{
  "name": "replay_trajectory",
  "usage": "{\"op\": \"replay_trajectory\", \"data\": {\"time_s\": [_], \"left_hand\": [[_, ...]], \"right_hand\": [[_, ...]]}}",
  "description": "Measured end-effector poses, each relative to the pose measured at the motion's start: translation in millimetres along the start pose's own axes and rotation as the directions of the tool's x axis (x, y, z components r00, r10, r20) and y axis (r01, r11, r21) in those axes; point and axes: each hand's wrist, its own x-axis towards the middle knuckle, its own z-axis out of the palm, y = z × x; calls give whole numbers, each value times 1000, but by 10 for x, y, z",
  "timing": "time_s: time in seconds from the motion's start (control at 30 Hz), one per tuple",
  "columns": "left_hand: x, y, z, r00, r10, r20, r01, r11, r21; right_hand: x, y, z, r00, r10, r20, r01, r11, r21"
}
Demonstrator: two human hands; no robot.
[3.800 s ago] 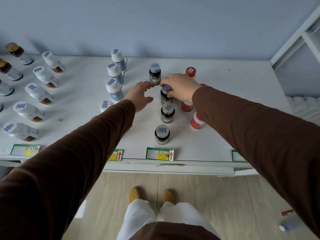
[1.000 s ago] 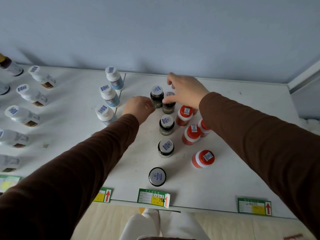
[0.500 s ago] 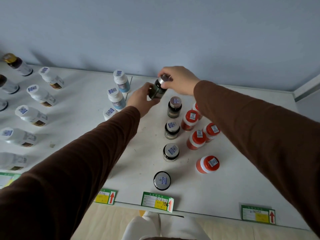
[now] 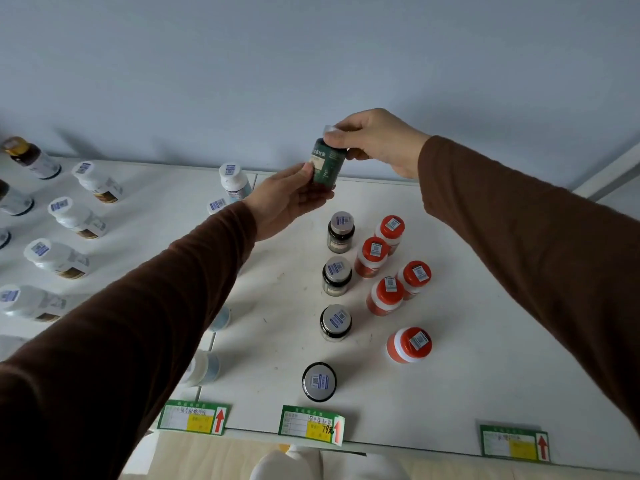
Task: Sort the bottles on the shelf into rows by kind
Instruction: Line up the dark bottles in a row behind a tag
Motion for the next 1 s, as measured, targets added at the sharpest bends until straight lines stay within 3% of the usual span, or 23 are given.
{"op": "replay_trajectory", "data": {"time_s": [0.1, 0.17, 0.27, 0.37, 0.5, 0.73, 1.0], "left_hand": [[127, -66, 6, 996, 43, -82, -27, 982, 188], [230, -100, 22, 983, 87, -159, -14, 912, 410], [343, -162, 6, 965, 159, -208, 40, 696, 717], [377, -230, -52, 957, 184, -223, 107, 493, 863], [326, -257, -66, 952, 204, -230, 154, 331, 931], [216, -283, -4, 946, 236, -222, 156, 271, 950], [-204, -158, 299, 906, 400, -136, 76, 162, 984]], "right_hand": [[33, 135, 18, 994, -103, -30, 95, 977, -193], [38, 247, 46, 987, -158, -29, 137, 925, -353], [52, 449, 120, 982, -187, -9, 152, 826, -543], [74, 623, 203, 981, -189, 29, 163, 745, -647], [96, 746, 272, 979, -194, 61, 182, 702, -689], [56, 880, 312, 981, -178, 73, 175, 665, -726], [-630, 686, 113, 941, -301, -156, 143, 770, -622]]}}
